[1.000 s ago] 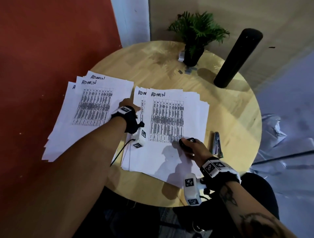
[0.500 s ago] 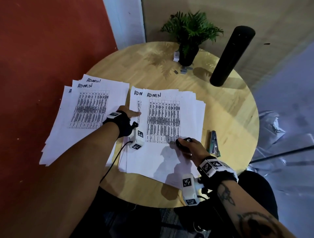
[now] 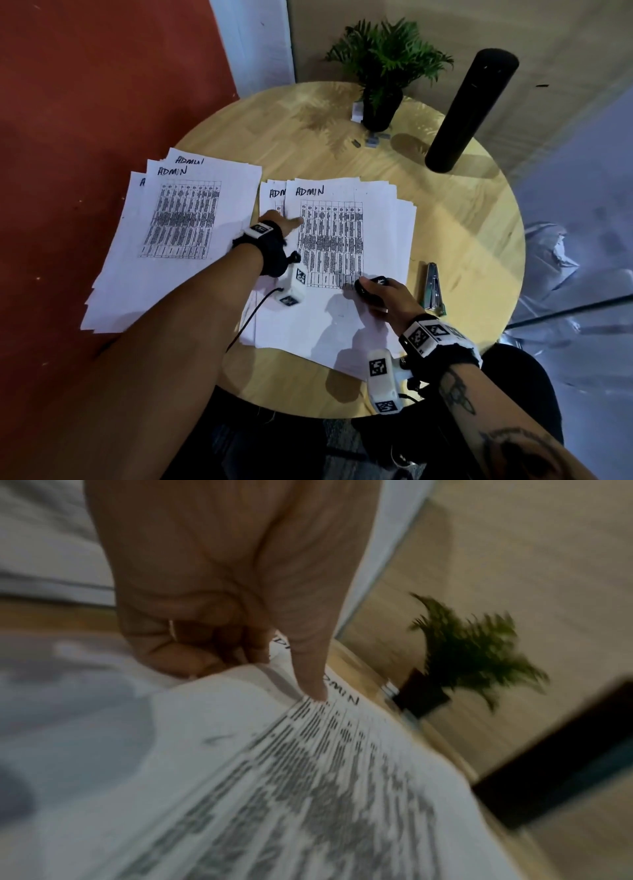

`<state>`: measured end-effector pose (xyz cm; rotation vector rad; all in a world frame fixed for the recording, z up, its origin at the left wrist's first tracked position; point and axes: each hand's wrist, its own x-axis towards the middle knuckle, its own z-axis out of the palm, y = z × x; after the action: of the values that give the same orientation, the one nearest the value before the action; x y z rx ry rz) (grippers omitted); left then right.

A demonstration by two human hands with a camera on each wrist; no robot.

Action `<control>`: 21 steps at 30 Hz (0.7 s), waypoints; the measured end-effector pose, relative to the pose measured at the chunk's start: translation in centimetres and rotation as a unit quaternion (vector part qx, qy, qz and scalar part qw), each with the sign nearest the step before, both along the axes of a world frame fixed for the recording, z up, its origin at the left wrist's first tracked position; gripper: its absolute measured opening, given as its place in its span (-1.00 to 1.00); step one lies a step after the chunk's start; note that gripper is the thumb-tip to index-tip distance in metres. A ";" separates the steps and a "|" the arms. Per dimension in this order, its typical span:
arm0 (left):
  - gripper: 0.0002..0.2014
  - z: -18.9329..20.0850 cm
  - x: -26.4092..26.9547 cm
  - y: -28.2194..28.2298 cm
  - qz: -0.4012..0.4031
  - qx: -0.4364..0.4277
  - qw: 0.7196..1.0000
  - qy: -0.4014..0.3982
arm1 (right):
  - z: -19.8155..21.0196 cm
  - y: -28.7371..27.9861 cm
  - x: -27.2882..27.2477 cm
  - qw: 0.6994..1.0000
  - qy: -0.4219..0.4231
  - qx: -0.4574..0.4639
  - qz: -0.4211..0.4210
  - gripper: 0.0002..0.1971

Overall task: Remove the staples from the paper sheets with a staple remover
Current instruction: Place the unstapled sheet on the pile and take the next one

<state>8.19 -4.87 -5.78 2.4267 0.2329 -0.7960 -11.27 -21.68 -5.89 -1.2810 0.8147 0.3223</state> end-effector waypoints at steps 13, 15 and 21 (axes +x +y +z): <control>-0.61 0.4 -2.1 1.4 0.095 -0.285 0.951 -0.065 | 2.1 -1.9 0.3 0.995 -0.086 -0.001 -0.048 -0.94; -0.61 2.9 -2.5 1.5 0.075 -0.331 0.936 -0.095 | 3.6 -2.9 1.1 0.989 -0.134 -0.029 -0.057 -0.92; -0.64 7.5 -3.6 2.1 0.058 -0.414 0.901 -0.113 | 9.3 -5.0 4.1 0.966 -0.243 -0.011 -0.083 -0.62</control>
<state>4.60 -2.80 1.68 1.6486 -0.0546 -0.4199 -7.21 -26.69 3.38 -1.2327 0.4992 -0.1360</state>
